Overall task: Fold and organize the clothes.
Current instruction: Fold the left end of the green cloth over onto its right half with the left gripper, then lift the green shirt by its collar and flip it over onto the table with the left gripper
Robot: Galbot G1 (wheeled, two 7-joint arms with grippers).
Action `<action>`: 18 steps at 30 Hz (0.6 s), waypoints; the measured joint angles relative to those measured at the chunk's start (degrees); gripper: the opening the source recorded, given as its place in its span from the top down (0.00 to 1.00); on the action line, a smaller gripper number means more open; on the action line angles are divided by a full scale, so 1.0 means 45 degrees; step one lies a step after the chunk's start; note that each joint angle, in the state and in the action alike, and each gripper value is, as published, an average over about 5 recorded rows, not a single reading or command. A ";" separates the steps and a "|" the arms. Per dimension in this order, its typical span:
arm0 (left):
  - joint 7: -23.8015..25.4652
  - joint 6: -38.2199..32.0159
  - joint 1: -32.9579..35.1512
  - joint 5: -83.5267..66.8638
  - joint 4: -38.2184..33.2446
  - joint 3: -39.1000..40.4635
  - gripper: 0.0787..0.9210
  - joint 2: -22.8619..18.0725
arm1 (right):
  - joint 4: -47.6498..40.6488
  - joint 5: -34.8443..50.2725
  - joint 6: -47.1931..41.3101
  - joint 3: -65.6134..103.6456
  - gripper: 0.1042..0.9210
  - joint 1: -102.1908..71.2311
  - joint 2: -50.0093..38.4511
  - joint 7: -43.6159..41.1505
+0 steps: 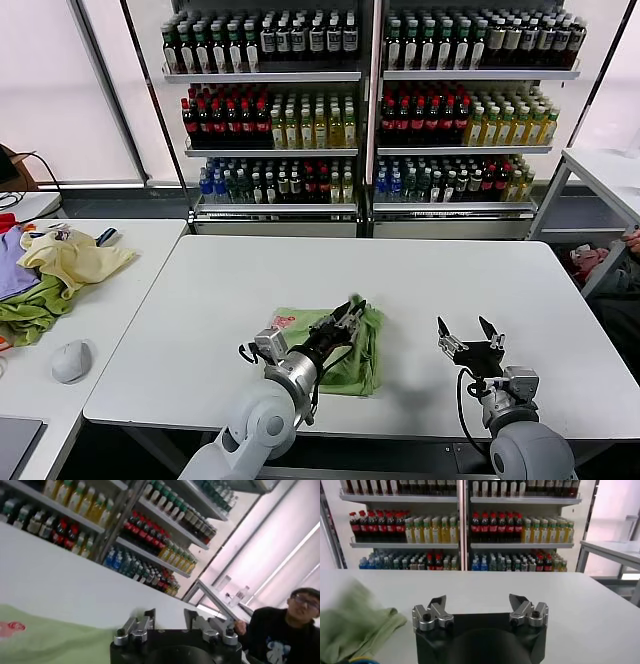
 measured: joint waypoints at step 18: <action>-0.0437 -0.0816 0.1213 0.4731 0.0526 -0.1166 0.12 0.0927 | -0.0303 -0.0069 0.0046 -0.0202 0.12 0.0218 0.0088 -0.0013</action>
